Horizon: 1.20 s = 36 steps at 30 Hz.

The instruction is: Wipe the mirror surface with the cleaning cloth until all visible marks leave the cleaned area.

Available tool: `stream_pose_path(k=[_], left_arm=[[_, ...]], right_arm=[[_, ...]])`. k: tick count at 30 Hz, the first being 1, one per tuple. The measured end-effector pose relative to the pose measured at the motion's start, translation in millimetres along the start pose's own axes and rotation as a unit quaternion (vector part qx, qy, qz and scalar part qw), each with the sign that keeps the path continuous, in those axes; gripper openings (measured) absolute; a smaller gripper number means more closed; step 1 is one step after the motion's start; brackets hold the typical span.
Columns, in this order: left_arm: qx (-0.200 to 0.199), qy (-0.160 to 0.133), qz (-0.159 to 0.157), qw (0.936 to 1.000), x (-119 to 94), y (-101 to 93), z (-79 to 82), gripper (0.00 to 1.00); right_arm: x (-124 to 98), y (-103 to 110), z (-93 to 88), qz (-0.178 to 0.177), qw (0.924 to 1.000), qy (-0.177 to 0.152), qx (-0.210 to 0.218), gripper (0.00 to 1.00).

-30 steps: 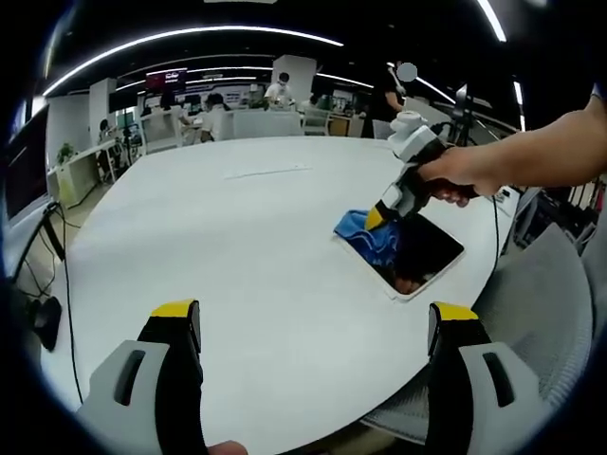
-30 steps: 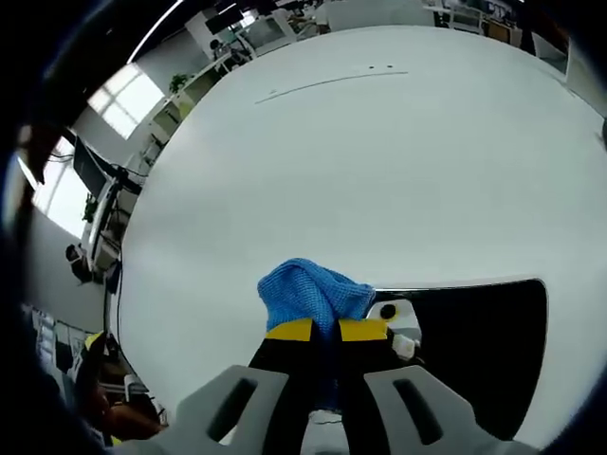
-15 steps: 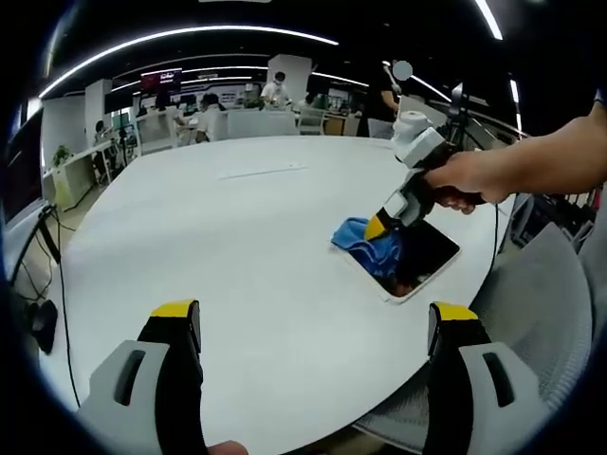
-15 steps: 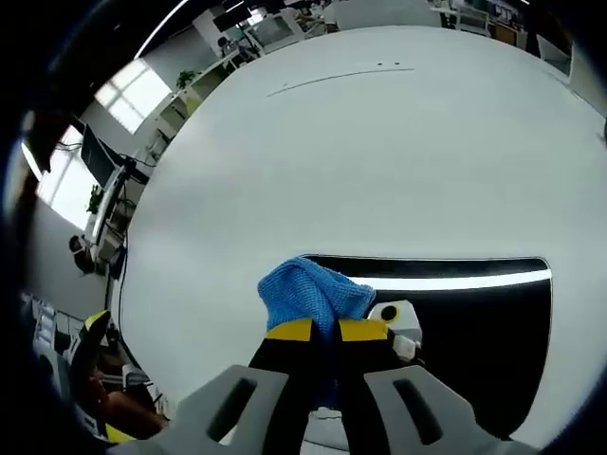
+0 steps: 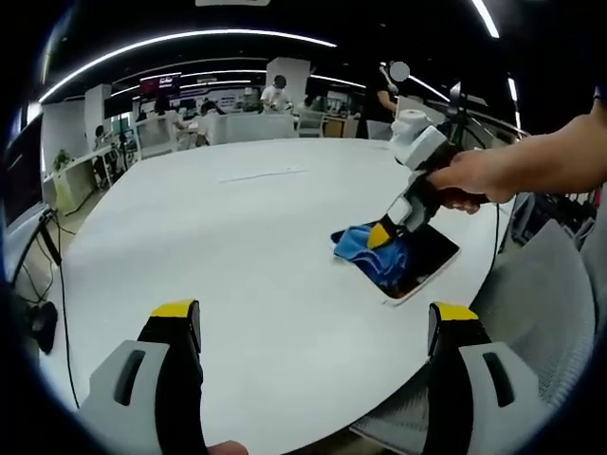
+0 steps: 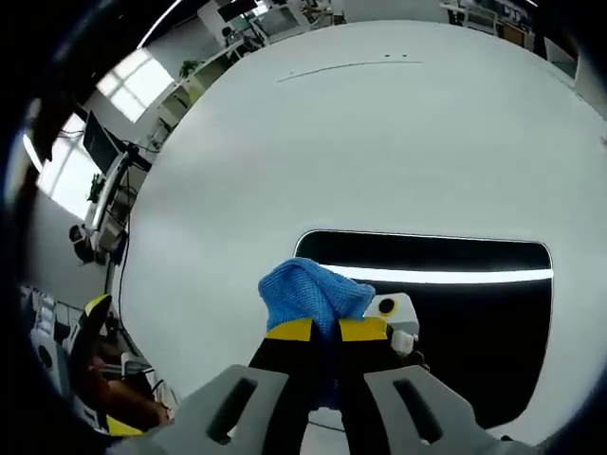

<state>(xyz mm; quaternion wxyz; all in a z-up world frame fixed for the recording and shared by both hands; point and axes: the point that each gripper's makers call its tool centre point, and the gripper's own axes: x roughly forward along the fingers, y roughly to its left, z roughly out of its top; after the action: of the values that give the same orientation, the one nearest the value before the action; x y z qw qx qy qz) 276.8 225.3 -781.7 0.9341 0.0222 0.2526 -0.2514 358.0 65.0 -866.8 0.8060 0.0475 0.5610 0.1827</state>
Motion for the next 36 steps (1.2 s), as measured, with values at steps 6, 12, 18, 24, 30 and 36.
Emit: stream_pose_path(k=[6,12,18,24,30,36], left_arm=[[0.004,0.0,-0.002,1.0,2.4,-0.3,2.0,0.99],[0.003,0.003,0.001,1.0,2.3,1.0,-0.3,0.99],[0.002,0.007,0.001,1.0,1.4,1.3,-1.5,0.99],[0.002,0.007,0.001,1.0,2.0,0.8,-0.9,0.99],[0.004,0.009,-0.001,1.0,3.5,-1.9,-1.7,0.99],[0.005,0.009,-0.001,0.9999,4.8,-0.4,-0.2,0.99]], right_arm=[[0.2,1.4,-0.2,-0.008,0.999,0.002,-0.043,0.02],[0.5,0.3,0.1,-0.001,0.9996,0.004,-0.028,0.02],[-3.3,-6.8,0.7,-0.005,0.9998,-0.005,-0.021,0.02],[-7.3,-19.1,0.1,-0.003,0.9999,-0.01,-0.011,0.02],[-9.8,-27.4,-0.7,-0.002,0.9999,-0.015,0.0,0.02],[-11.1,-33.5,-1.3,-0.007,0.9998,-0.02,-0.004,0.01]])
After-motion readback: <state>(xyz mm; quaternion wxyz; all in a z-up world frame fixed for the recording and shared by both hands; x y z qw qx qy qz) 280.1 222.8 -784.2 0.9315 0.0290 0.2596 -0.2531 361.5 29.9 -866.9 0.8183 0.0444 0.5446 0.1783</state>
